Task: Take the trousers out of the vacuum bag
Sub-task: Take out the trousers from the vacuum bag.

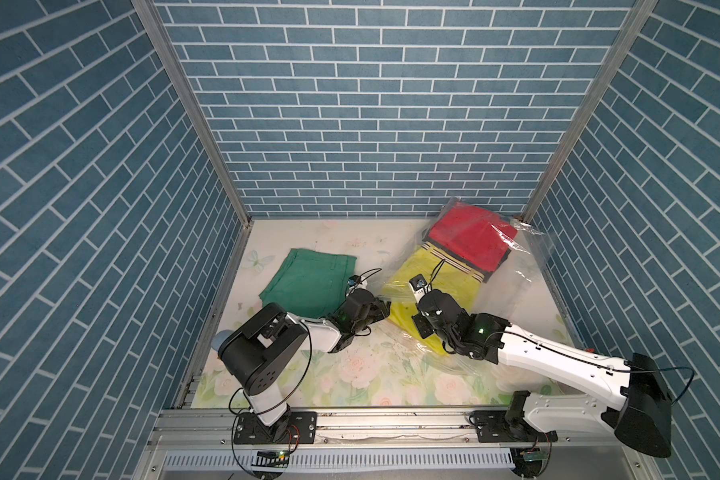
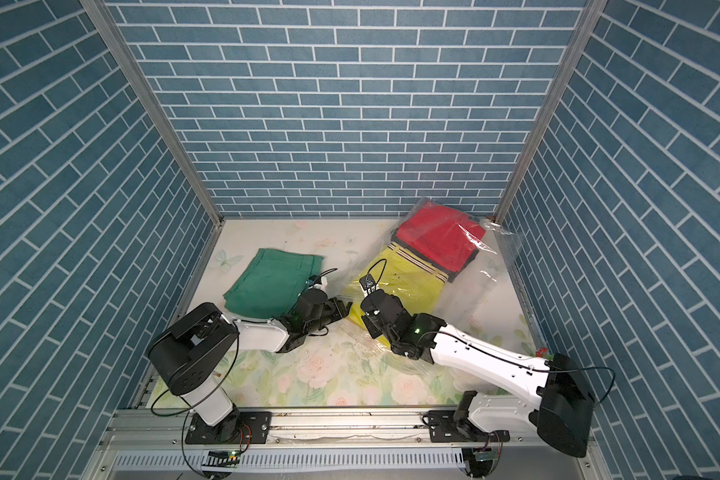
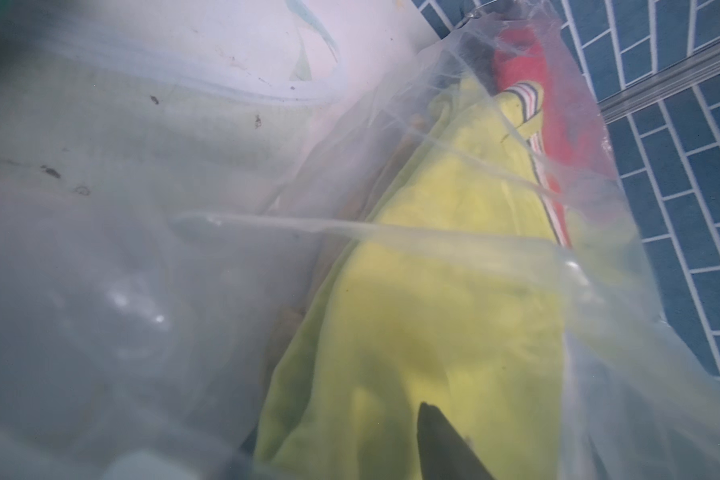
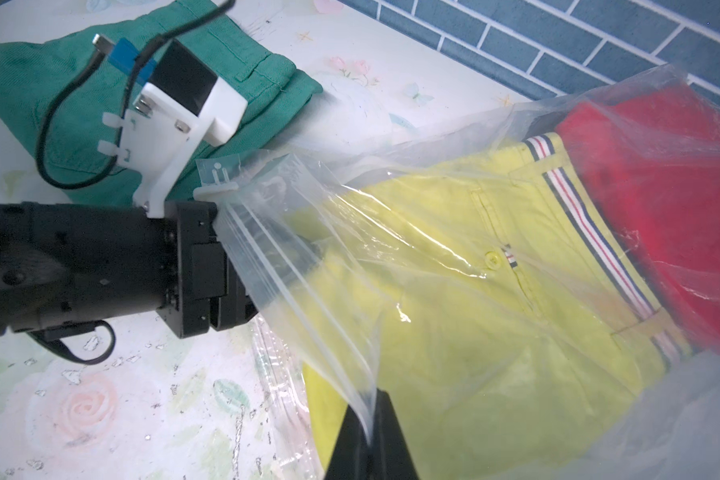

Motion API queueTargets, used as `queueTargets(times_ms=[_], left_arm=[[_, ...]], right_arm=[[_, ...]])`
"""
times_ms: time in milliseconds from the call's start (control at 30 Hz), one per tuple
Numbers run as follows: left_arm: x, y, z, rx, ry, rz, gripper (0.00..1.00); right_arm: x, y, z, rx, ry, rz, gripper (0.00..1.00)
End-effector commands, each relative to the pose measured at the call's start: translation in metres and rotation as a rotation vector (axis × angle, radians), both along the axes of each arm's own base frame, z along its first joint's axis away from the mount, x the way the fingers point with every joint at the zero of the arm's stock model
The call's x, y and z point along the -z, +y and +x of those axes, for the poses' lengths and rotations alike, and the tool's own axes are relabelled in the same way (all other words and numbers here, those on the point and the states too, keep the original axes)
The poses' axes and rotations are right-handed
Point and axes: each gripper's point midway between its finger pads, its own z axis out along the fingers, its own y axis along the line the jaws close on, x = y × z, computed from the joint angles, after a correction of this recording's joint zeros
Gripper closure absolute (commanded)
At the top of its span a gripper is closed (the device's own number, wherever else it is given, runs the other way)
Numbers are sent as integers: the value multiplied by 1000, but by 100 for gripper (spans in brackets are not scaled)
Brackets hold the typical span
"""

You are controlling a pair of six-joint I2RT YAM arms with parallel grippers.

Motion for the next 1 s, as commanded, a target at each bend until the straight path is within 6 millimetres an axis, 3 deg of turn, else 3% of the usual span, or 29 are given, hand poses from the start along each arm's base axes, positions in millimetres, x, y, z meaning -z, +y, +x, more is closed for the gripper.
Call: queueTargets(times_ms=[0, 167, 467, 700, 800, 967], left_arm=[[-28, -14, -2, 71, -52, -72, 45], [-33, -18, -6, 106, -50, -73, 39], [-2, -20, -8, 127, 21, -9, 33], [-9, -38, -7, 185, 11, -89, 47], [-15, -40, -6, 186, 2, -97, 65], [-33, -34, -3, 163, -30, -66, 71]], right_arm=[[0, 1, 1, 21, 7, 45, 96], [0, 2, 1, 20, 10, 48, 97], [0, 1, 1, 22, 9, 46, 97], [2, 2, 0, 21, 13, 41, 97], [2, 1, 1, 21, 14, 40, 97], [6, 1, 1, 24, 18, 31, 97]])
